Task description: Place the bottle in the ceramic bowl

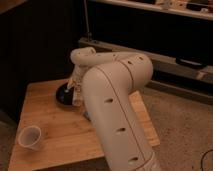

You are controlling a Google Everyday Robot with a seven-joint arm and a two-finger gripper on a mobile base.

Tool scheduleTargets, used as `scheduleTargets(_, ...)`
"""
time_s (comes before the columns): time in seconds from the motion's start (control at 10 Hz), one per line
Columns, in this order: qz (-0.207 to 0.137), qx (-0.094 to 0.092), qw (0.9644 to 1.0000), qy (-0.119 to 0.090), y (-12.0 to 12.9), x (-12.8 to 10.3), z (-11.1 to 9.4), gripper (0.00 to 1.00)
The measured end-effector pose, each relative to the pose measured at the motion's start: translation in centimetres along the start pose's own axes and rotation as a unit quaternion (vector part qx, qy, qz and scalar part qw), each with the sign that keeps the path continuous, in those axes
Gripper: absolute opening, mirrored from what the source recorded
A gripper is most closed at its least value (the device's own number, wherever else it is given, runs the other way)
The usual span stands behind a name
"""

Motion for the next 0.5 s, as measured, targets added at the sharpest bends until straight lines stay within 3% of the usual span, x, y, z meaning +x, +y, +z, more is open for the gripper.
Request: scheduleTargets(0.5,-0.001,0.0,1.0,0.001,0.21,0.05,0.13,0.8)
